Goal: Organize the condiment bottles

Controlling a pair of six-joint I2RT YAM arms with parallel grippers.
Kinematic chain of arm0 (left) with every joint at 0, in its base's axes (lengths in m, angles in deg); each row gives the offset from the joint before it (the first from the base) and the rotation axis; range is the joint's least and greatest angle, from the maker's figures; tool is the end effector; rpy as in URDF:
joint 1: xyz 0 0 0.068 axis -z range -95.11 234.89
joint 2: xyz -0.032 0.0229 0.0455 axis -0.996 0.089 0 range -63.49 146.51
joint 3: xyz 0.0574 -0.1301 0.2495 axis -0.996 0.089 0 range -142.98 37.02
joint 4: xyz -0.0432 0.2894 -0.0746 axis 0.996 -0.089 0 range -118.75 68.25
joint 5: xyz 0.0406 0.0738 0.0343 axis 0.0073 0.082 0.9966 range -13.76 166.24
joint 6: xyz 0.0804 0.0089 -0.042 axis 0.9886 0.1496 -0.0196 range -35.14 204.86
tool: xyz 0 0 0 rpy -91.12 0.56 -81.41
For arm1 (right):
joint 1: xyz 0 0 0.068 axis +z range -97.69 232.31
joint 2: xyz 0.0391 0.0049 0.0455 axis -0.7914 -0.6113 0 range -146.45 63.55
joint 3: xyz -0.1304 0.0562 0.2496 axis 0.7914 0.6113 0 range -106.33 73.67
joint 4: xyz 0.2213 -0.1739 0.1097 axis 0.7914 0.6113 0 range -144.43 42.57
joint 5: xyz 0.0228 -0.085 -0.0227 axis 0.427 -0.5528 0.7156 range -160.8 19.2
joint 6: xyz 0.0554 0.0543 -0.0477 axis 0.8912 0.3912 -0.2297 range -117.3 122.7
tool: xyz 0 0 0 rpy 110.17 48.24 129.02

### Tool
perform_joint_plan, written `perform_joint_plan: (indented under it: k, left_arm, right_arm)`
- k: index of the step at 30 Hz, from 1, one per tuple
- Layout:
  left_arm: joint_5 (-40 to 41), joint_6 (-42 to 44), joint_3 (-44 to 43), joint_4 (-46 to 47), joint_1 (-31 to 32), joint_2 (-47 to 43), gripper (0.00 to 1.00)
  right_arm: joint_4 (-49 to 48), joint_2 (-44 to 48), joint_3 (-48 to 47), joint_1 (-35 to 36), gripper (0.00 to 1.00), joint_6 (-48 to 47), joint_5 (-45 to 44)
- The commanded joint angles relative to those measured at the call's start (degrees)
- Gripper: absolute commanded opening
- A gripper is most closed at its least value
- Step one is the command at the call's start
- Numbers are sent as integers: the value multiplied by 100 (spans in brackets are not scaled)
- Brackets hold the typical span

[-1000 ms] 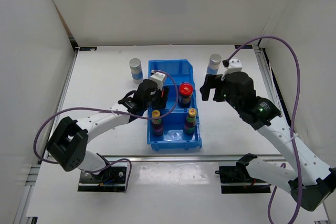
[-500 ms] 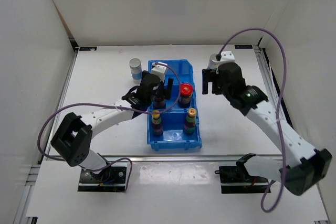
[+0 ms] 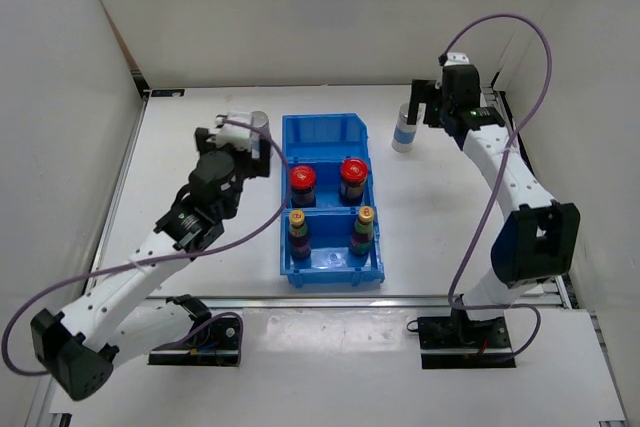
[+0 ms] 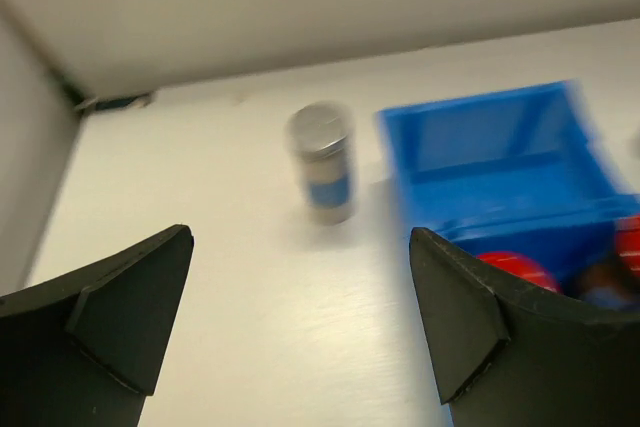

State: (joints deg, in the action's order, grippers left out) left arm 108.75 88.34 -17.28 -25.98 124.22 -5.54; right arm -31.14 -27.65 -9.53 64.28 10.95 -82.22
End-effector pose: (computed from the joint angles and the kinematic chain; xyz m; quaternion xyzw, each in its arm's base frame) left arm 0.2635 -0.1590 0.3718 0.0931 0.7411 0.0068 0.6649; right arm 0.4444 0.0777 0.3317 0.0206 0.8684 0.0003 0.4954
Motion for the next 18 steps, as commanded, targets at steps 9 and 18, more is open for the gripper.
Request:
perform_joint_plan:
  k: [9,18]
  left_arm:
    - [809,662,2345,634,-760,-1366,100]
    - [1205,662,2345,854,-760,-1057,100]
  right_arm:
    - [-203,-1978,-1863,51,100,-614,712]
    - [457,-3123,-2754,104,100,-605,211]
